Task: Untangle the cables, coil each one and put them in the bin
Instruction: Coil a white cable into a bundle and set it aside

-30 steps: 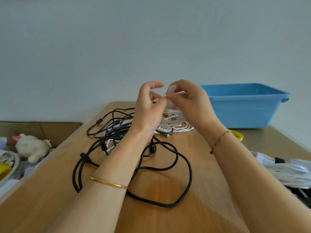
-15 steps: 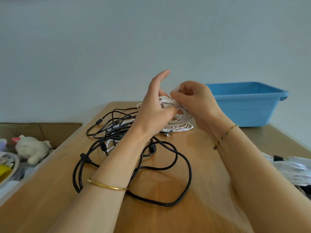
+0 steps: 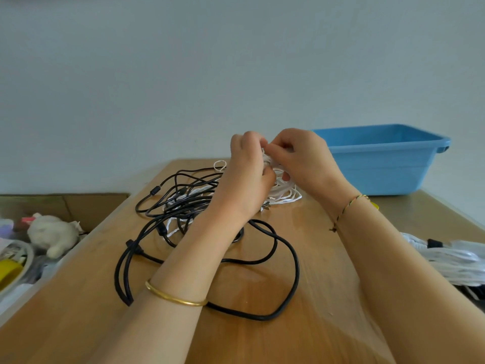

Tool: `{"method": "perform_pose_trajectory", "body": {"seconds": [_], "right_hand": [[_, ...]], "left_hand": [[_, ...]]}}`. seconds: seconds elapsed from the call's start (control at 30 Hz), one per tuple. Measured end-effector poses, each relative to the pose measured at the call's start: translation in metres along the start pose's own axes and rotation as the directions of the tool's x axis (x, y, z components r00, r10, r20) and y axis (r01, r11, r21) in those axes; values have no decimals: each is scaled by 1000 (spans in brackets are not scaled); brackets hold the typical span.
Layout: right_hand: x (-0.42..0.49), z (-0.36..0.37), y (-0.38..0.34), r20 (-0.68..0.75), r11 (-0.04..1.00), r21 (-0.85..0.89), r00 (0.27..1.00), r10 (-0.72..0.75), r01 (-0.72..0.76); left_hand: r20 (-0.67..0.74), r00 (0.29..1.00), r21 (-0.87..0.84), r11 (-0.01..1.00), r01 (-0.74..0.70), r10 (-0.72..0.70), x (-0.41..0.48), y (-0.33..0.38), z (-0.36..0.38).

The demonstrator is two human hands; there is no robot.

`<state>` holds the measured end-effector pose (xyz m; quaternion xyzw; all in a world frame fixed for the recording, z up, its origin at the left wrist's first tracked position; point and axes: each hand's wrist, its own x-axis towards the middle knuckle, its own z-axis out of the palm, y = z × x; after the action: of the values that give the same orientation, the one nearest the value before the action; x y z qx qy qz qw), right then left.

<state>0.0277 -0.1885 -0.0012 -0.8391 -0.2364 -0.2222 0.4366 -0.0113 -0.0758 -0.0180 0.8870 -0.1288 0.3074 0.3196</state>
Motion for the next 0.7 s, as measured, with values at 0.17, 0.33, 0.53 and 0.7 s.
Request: {"method": "perform_pose_trajectory", "body": {"seconds": [0.17,0.33,0.53,0.7], "right_hand": [[-1,-3,5,43,994,99,998,50,-54],[0,-5,9,124,996,66,991,60,-68],[-2,-11,10,227,961,185,960,163,-207],[-5,-16,12,362,845,365,896,258,-391]], "left_hand": [[60,998,1,1000,-11,11,-1,-5,0],[127,992,28,1000,5,-8,0,-6,0],[133,991,59,998,-35,27,-1,-5,-4],[150,988,58,997,-48,39,-1,-6,-3]]}}
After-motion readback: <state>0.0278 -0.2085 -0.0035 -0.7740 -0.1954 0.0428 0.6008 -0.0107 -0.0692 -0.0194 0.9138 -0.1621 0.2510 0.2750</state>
